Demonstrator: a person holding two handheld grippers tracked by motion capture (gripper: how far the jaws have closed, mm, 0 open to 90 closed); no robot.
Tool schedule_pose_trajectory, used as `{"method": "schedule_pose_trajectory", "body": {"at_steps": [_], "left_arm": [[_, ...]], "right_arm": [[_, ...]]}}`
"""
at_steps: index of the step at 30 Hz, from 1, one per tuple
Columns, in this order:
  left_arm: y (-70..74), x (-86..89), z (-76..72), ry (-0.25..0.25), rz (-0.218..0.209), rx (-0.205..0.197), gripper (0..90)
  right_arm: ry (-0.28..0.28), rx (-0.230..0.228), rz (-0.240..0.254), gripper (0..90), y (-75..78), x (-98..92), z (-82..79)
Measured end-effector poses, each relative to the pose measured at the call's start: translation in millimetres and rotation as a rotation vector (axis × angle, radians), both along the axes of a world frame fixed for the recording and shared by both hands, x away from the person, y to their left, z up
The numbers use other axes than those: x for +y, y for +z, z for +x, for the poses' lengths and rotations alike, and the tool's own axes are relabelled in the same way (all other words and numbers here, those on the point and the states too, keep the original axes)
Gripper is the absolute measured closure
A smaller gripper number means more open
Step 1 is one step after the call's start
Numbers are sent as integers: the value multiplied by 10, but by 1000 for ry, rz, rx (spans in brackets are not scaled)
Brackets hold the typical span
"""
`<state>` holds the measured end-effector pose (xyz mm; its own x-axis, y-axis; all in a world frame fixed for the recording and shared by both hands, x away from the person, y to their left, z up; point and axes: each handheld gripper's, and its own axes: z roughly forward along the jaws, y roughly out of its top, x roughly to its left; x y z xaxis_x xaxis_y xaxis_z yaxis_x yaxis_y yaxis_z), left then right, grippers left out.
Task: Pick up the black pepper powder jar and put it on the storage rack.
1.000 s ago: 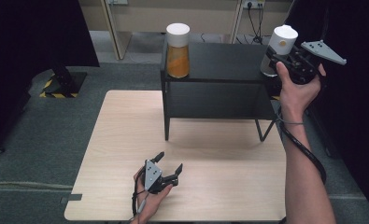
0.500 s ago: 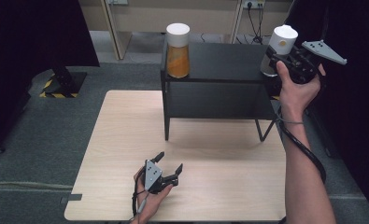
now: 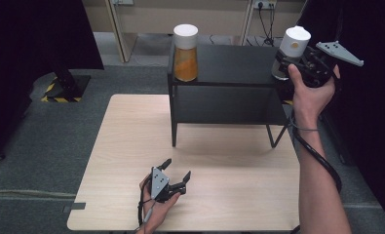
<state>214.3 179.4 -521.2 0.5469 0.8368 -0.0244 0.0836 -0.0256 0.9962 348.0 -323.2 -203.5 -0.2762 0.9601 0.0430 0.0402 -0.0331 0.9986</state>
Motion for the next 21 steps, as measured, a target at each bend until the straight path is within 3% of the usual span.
{"method": "schedule_pose_trajectory", "body": {"at_steps": [21], "left_arm": [[1, -5, -1, 0, 1, -1, 156]], "right_arm": [[25, -16, 31, 64, -81, -52, -227]]}}
